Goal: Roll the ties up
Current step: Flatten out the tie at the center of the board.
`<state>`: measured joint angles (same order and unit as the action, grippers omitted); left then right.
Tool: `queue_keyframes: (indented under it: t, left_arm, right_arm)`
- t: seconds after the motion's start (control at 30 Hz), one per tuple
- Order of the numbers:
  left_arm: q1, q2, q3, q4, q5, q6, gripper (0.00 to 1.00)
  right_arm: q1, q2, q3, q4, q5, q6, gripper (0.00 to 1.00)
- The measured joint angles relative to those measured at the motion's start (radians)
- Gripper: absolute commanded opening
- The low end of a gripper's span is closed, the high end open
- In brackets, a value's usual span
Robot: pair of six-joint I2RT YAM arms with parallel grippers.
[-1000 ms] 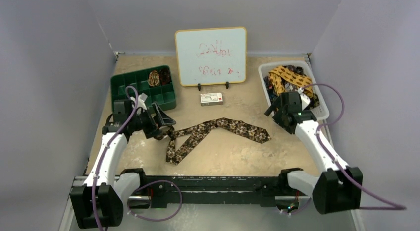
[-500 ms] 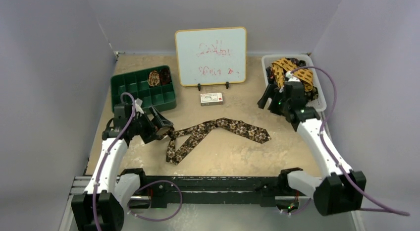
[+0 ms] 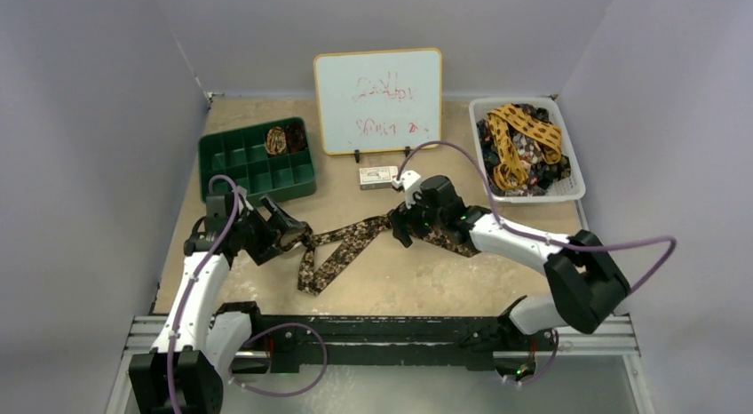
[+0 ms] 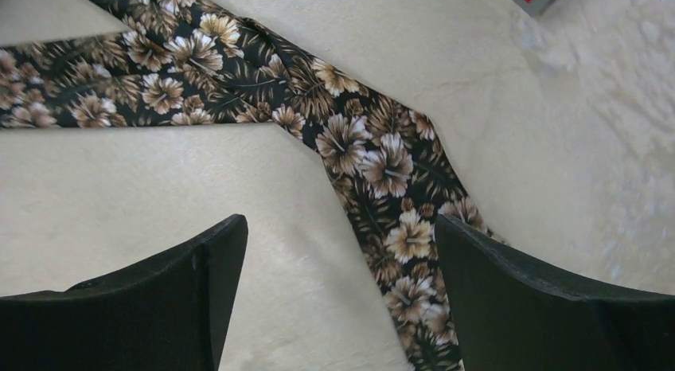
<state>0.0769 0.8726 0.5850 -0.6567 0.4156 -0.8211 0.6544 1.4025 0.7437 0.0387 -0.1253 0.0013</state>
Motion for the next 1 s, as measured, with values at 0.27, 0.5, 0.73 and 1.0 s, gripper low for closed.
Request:
queue_keyframes:
  t: [0.27, 0.5, 0.73, 1.0]
  left_arm:
    - [0.000, -0.007, -0.011, 0.001, 0.000, -0.007, 0.90]
    - [0.000, -0.009, -0.011, -0.005, -0.001, -0.006, 0.90]
    - [0.000, -0.009, -0.011, -0.005, -0.001, -0.006, 0.90]
    - [0.000, -0.009, -0.011, -0.004, -0.001, 0.002, 0.90]
  right_arm:
    - [0.034, 0.188, 0.119, 0.049, 0.016, -0.178, 0.87]
    - [0.067, 0.229, 0.179, -0.031, 0.058, -0.174, 0.82]
    - [0.071, 0.337, 0.252, -0.156, 0.154, -0.165, 0.67]
    - [0.072, 0.395, 0.327, -0.191, 0.216, -0.197, 0.14]
